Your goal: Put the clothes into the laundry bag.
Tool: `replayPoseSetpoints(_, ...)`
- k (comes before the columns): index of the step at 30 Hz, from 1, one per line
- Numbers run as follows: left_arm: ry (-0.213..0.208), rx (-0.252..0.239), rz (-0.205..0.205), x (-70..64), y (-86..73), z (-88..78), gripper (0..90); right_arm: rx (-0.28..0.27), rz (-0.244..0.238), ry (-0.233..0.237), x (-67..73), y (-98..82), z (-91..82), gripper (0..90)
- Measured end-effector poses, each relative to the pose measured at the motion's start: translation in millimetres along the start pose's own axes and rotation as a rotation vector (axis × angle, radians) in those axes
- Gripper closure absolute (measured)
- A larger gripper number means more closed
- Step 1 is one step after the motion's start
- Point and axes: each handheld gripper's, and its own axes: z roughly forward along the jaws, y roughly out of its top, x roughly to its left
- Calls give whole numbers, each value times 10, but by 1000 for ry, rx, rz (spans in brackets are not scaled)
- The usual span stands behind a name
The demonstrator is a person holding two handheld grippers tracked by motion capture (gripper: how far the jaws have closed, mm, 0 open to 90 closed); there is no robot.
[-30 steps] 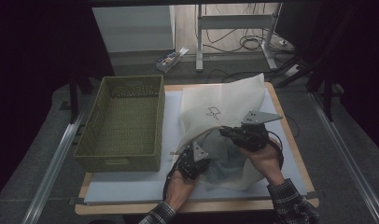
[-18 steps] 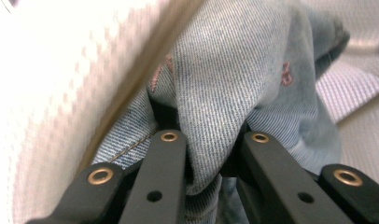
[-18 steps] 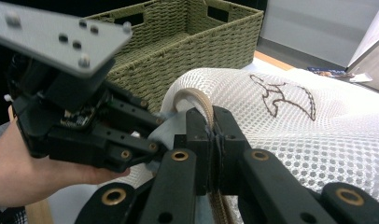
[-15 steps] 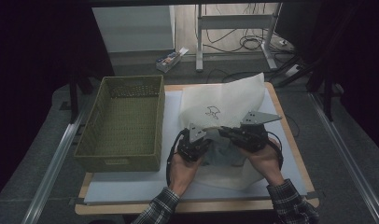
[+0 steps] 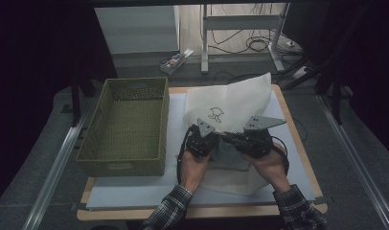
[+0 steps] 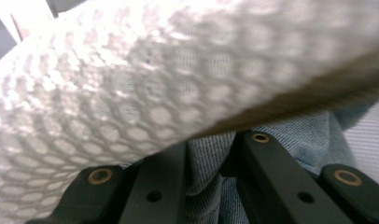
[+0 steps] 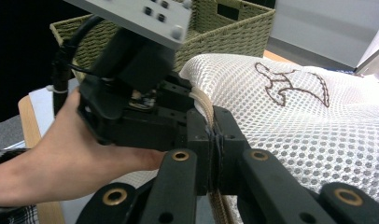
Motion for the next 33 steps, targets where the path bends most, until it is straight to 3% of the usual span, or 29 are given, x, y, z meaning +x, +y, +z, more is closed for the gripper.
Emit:
replayPoseSetpoints(3,11,5,3,24,-8,54,828,6,-2,-2,-7,-8,11,858)
replayPoseSetpoints(11,-19,24,-72,163,6,128,822,41,2,6,-16,-54,93,859)
replayPoseSetpoints(16,-9,31,-90,196,16,169,819,64,-1,13,-7,-89,154,861)
replayPoseSetpoints(21,37,44,-65,192,-27,274,817,81,1,19,-5,-113,199,862)
replayPoseSetpoints(26,45,90,-47,222,-90,401,813,106,11,19,-46,-171,265,861)
replayPoseSetpoints(30,7,109,-51,267,-100,418,790,125,25,25,-79,-224,317,859)
replayPoseSetpoints(33,-27,130,-40,258,-96,373,688,131,22,24,-88,-245,337,856)
